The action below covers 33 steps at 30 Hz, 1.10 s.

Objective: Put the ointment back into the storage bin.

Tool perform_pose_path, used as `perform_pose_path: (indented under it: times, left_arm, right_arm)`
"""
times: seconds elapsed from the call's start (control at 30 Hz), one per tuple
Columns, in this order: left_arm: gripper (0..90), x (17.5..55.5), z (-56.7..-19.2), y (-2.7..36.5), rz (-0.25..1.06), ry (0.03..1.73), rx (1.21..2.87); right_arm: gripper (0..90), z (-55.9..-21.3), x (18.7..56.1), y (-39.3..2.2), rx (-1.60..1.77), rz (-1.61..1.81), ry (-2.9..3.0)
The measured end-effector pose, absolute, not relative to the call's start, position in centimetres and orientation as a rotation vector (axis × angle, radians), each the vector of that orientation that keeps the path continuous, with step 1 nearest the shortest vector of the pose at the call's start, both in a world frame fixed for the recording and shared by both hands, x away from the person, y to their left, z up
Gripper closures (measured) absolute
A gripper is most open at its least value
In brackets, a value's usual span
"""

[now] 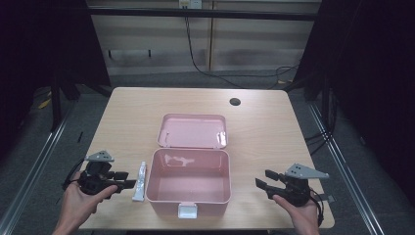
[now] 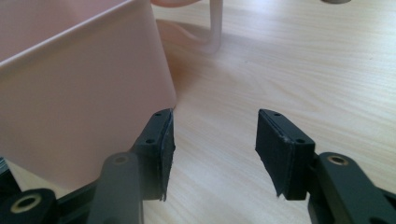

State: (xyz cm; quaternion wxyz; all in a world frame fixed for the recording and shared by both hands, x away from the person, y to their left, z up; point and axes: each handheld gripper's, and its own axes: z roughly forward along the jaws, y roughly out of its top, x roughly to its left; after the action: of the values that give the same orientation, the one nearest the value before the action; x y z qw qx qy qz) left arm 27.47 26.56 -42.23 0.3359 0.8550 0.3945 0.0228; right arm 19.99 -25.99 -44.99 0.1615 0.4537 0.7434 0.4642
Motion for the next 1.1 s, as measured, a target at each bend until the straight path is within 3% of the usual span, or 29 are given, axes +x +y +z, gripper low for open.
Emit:
perform_pose_path:
  times: [0.17, 0.4, 1.1]
  left_arm:
    - [47.7, 28.3, -41.7, 26.1, 0.051, 1.077, 2.276]
    - [54.0, 29.5, -41.0, 24.7, 0.053, 1.055, 2.377]
    - [55.1, 32.1, -42.4, 21.8, -0.009, 1.175, 2.533]
  right_arm:
    - [45.7, -45.0, 20.0, -26.0, 1.292, 1.345, 2.123]
    - [44.8, -45.0, 20.1, -26.1, 1.295, 1.348, 2.128]
    - [41.6, -45.2, 20.2, -25.8, 1.298, 1.351, 2.157]
